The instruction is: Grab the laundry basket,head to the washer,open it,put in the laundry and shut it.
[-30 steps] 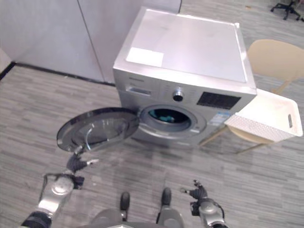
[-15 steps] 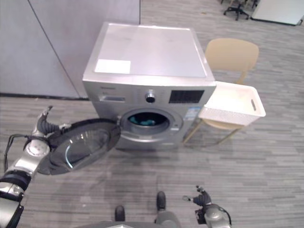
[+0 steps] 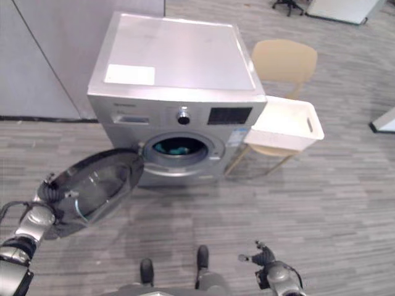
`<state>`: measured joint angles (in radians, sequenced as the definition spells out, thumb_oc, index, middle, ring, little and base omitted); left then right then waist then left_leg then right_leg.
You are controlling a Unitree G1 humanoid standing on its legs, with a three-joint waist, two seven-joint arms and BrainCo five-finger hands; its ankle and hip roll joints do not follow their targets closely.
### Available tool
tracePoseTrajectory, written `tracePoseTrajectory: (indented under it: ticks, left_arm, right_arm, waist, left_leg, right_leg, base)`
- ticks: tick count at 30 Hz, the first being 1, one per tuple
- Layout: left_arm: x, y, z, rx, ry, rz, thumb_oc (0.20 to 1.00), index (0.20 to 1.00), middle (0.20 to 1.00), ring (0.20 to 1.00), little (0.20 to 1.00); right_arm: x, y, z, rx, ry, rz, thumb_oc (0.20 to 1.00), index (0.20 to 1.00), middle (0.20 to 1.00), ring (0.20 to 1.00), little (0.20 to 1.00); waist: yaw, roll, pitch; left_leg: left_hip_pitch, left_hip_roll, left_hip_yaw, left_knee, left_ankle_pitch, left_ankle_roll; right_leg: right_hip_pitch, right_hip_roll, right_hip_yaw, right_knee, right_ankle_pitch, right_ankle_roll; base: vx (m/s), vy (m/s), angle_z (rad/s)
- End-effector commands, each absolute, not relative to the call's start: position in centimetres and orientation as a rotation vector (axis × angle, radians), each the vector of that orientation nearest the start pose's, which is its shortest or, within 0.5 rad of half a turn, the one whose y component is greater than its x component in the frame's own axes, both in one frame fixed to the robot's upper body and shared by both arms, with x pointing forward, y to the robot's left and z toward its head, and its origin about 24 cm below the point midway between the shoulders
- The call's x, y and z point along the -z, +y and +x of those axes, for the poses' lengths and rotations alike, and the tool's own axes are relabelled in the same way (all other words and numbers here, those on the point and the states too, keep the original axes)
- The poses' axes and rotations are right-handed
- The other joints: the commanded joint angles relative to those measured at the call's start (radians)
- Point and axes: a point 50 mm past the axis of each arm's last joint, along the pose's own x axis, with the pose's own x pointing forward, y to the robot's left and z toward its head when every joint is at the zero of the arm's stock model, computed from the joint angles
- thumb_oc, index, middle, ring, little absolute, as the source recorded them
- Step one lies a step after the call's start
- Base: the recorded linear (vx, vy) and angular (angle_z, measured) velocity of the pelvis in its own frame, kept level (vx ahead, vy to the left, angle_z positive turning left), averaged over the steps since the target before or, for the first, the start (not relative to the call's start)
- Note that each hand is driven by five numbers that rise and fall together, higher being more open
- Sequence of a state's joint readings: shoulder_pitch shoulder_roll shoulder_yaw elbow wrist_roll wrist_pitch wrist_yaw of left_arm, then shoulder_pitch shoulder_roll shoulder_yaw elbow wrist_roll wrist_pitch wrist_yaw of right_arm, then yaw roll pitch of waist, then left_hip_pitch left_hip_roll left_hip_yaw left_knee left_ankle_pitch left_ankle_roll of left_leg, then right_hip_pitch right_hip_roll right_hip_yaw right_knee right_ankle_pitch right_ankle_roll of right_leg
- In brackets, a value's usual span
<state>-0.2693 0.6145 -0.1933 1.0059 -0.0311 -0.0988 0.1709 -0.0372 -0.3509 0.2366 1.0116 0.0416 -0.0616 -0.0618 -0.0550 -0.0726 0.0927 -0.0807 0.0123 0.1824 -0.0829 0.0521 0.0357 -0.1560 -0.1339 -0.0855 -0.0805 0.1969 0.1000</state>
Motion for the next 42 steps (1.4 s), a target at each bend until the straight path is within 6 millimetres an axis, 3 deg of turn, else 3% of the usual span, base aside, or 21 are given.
tracePoseTrajectory:
  ticks: [1,2,3,6,9,13,14,17,18,20,24,25,26,29,34,38,39,41,42]
  left_arm:
    - [4.2,29.0,25.0,-0.201,0.494,0.480,1.000,1.000,1.000,1.000,1.000]
    - [5.3,26.5,23.9,-0.134,0.481,0.410,1.000,1.000,1.000,1.000,1.000]
    - [5.3,26.5,23.9,-0.134,0.481,0.410,1.000,1.000,1.000,1.000,1.000]
    - [6.4,22.7,22.6,-0.017,0.478,0.305,1.000,1.000,1.000,1.000,1.000]
    - [6.9,18.8,22.6,0.122,0.475,0.274,1.000,1.000,1.000,1.000,1.000]
    - [5.1,14.7,25.2,0.235,0.367,0.273,1.000,1.000,1.000,1.000,1.000]
    - [5.1,14.7,25.2,0.235,0.367,0.273,1.000,1.000,1.000,1.000,1.000]
    - [1.8,12.2,28.7,0.271,0.217,0.327,1.000,1.000,1.000,1.000,1.000]
    - [1.8,12.2,28.7,0.271,0.217,0.327,1.000,1.000,1.000,1.000,1.000]
    - [-0.2,12.5,31.1,0.236,0.147,0.420,1.000,1.000,1.000,1.000,1.000]
    - [-1.2,17.0,34.2,0.062,0.213,0.591,1.000,1.000,1.000,1.000,1.000]
    - [-1.2,17.0,34.2,0.062,0.213,0.591,1.000,1.000,1.000,1.000,1.000]
    - [-2.9,20.2,35.6,-0.036,0.231,0.677,1.000,1.000,1.000,1.000,1.000]
    - [-5.5,23.4,36.7,-0.149,0.211,0.692,1.000,1.000,1.000,1.000,1.000]
    - [-6.1,23.2,36.6,-0.158,0.149,0.645,1.000,1.000,1.000,1.000,1.000]
    - [-4.3,21.0,35.0,-0.079,0.120,0.552,1.000,1.000,1.000,1.000,1.000]
    - [-2.7,20.5,33.2,-0.058,0.131,0.468,1.000,1.000,1.000,1.000,1.000]
    - [-1.7,20.4,32.0,-0.055,0.152,0.425,1.000,1.000,1.000,1.000,1.000]
    - [0.5,20.4,29.6,-0.047,0.211,0.339,1.000,1.000,1.000,1.000,1.000]
  right_arm:
    - [11.9,-26.0,16.4,0.061,0.877,-0.447,1.000,1.000,1.000,1.000,1.000]
    - [11.9,-25.8,16.3,0.066,0.874,-0.436,1.000,1.000,1.000,1.000,1.000]
    - [12.0,-25.8,16.3,0.066,0.874,-0.436,1.000,1.000,1.000,1.000,1.000]
    - [12.0,-25.3,16.3,0.057,0.866,-0.431,1.000,1.000,1.000,1.000,1.000]
    - [12.0,-24.6,16.6,0.035,0.857,-0.431,1.000,1.000,1.000,1.000,1.000]
    - [11.9,-24.2,17.0,0.027,0.845,-0.440,1.000,1.000,1.000,1.000,1.000]
    - [11.9,-24.3,17.1,0.028,0.845,-0.440,1.000,1.000,1.000,1.000,1.000]
    - [11.8,-24.6,17.0,0.041,0.847,-0.454,1.000,1.000,1.000,1.000,1.000]
    - [11.8,-24.7,17.0,0.042,0.846,-0.454,1.000,1.000,1.000,1.000,1.000]
    - [11.6,-25.4,17.0,0.063,0.846,-0.466,1.000,1.000,1.000,1.000,1.000]
    - [11.4,-26.2,17.4,0.081,0.856,-0.483,1.000,1.000,1.000,1.000,1.000]
    - [11.4,-26.2,17.4,0.081,0.856,-0.483,1.000,1.000,1.000,1.000,1.000]
    - [11.0,-26.7,17.9,0.087,0.840,-0.496,1.000,1.000,1.000,1.000,1.000]
    - [10.3,-27.4,18.3,0.104,0.803,-0.485,1.000,1.000,1.000,1.000,1.000]
    - [10.6,-27.1,17.4,0.098,0.797,-0.462,1.000,1.000,1.000,1.000,1.000]
    - [11.3,-26.6,16.5,0.095,0.828,-0.455,1.000,1.000,1.000,1.000,1.000]
    - [11.5,-26.4,16.2,0.100,0.834,-0.445,1.000,1.000,1.000,1.000,1.000]
    - [11.5,-26.3,16.2,0.100,0.835,-0.444,1.000,1.000,1.000,1.000,1.000]
    - [11.5,-26.1,16.2,0.105,0.831,-0.433,1.000,1.000,1.000,1.000,1.000]
  waist:
    - [0.025,0.019,0.017]
    - [0.034,0.026,0.018]
    - [0.034,0.026,0.018]
    - [0.040,0.039,0.017]
    - [0.035,0.053,0.017]
    - [0.012,0.070,0.020]
    - [0.013,0.070,0.020]
    - [-0.026,0.084,0.023]
    - [-0.025,0.084,0.023]
    - [-0.061,0.090,0.021]
    - [-0.103,0.089,0.022]
    - [-0.102,0.089,0.019]
    - [-0.117,0.084,0.022]
    - [-0.128,0.074,0.028]
    - [-0.118,0.069,0.036]
    - [-0.094,0.071,0.039]
    - [-0.076,0.071,0.037]
    - [-0.066,0.071,0.036]
    - [-0.047,0.071,0.033]
  left_leg:
    - [0.005,-0.006,-0.100,-0.004,-0.073,-0.042]
    - [0.015,-0.007,-0.104,-0.004,-0.074,-0.042]
    - [0.015,-0.007,-0.105,-0.004,-0.074,-0.042]
    - [0.031,-0.008,-0.112,-0.002,-0.074,-0.043]
    - [0.039,-0.006,-0.116,-0.001,-0.073,-0.047]
    - [0.037,0.000,-0.112,-0.004,-0.066,-0.054]
    - [0.037,0.000,-0.112,-0.004,-0.066,-0.054]
    - [0.015,0.006,-0.091,-0.004,-0.064,-0.056]
    - [0.015,0.006,-0.091,-0.004,-0.064,-0.056]
    - [-0.012,0.013,-0.067,-0.004,-0.062,-0.059]
    - [-0.065,0.021,-0.044,-0.004,-0.054,-0.062]
    - [-0.069,0.021,-0.043,-0.004,-0.052,-0.062]
    - [-0.095,0.025,-0.038,-0.004,-0.045,-0.065]
    - [-0.128,0.028,-0.036,-0.004,-0.038,-0.069]
    - [-0.131,0.026,-0.048,-0.004,-0.035,-0.070]
    - [-0.096,0.023,-0.067,-0.004,-0.040,-0.071]
    - [-0.078,0.022,-0.076,-0.004,-0.042,-0.072]
    - [-0.065,0.020,-0.082,-0.004,-0.043,-0.073]
    - [-0.047,0.019,-0.091,-0.004,-0.042,-0.073]
  right_leg:
    - [0.067,-0.020,0.004,0.069,-0.182,0.073]
    - [0.081,-0.018,-0.001,0.063,-0.188,0.066]
    - [0.082,-0.018,-0.002,0.063,-0.188,0.066]
    - [0.104,-0.015,-0.010,0.054,-0.197,0.059]
    - [0.120,-0.010,-0.010,0.043,-0.204,0.053]
    - [0.114,-0.005,-0.003,0.036,-0.206,0.049]
    - [0.113,-0.005,-0.003,0.036,-0.207,0.049]
    - [0.080,0.001,0.023,0.029,-0.195,0.051]
    - [0.079,0.001,0.024,0.030,-0.195,0.051]
    - [0.033,0.008,0.056,0.027,-0.183,0.053]
    - [-0.047,0.020,0.100,0.041,-0.167,0.055]
    - [-0.052,0.020,0.100,0.041,-0.166,0.054]
    - [-0.086,0.025,0.114,0.046,-0.155,0.056]
    - [-0.120,0.028,0.117,0.045,-0.142,0.058]
    - [-0.113,0.028,0.108,0.045,-0.146,0.055]
    - [-0.065,0.031,0.091,0.043,-0.170,0.046]
    - [-0.036,0.032,0.076,0.041,-0.180,0.042]
    - [-0.016,0.034,0.069,0.038,-0.184,0.040]
    - [0.013,0.036,0.058,0.036,-0.193,0.035]
  base:
    - [0.03,-0.111,0.08]
    - [0.02,-0.092,0.10]
    - [0.01,-0.096,0.11]
    - [0.02,-0.078,0.17]
    - [0.02,-0.087,0.08]
    - [0.02,-0.062,0.03]
    - [0.01,-0.036,-0.02]
    - [0.01,-0.027,-0.12]
    - [0.02,-0.012,-0.28]
    - [0.02,0.000,-0.38]
    - [0.00,0.013,-0.44]
    - [-0.02,0.011,-0.41]
    - [-0.03,0.000,-0.39]
    - [-0.03,-0.010,-0.33]
    - [0.00,-0.011,-0.03]
    - [0.01,-0.046,0.07]
    - [0.01,-0.041,0.21]
    - [0.00,-0.056,0.41]
    - [-0.01,-0.053,0.41]
